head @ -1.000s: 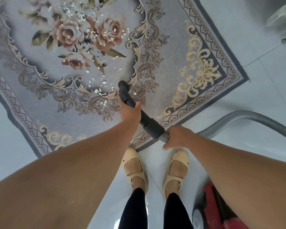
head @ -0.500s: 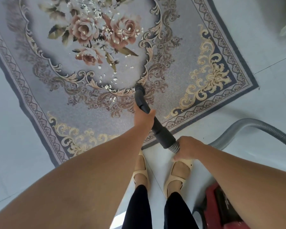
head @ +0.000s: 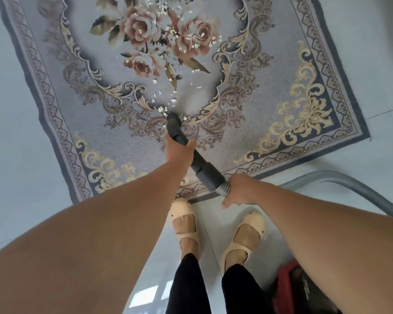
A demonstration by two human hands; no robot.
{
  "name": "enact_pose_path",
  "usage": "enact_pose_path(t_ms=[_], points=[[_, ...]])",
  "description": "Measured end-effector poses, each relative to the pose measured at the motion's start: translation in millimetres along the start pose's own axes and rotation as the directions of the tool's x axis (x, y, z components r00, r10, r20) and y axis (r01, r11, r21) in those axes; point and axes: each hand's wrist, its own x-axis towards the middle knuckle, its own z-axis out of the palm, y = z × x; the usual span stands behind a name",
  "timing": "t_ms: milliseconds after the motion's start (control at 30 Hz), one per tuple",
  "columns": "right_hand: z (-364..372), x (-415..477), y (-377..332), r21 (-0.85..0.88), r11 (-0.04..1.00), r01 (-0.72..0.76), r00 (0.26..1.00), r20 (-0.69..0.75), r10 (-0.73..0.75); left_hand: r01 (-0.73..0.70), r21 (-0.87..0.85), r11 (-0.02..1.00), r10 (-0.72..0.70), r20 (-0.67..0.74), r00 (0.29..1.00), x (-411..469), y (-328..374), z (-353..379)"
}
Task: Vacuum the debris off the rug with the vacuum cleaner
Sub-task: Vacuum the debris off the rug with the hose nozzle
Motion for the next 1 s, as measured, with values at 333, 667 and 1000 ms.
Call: enact_pose_path(t_ms=[333,667,1000], points=[[8,-9,38,-0.055,0.994,-0.094,0.992,-0.085,0.089,-0.032,0.045,0.998,0.026,0.13,0.991,-25,5,34],[0,-12,20,-0.179,0.976,-0.126,0.99,-0.079,0.113,0.006,-0.012,1.0,-0.005,0.052,0.999,-23,-5,21],[6,23,-49,-0.092,0.995,0.032,0.997,-0.067,-0.038,-0.011,-0.013,1.0,0.009,-0.124,0.992,12,-7,-47]])
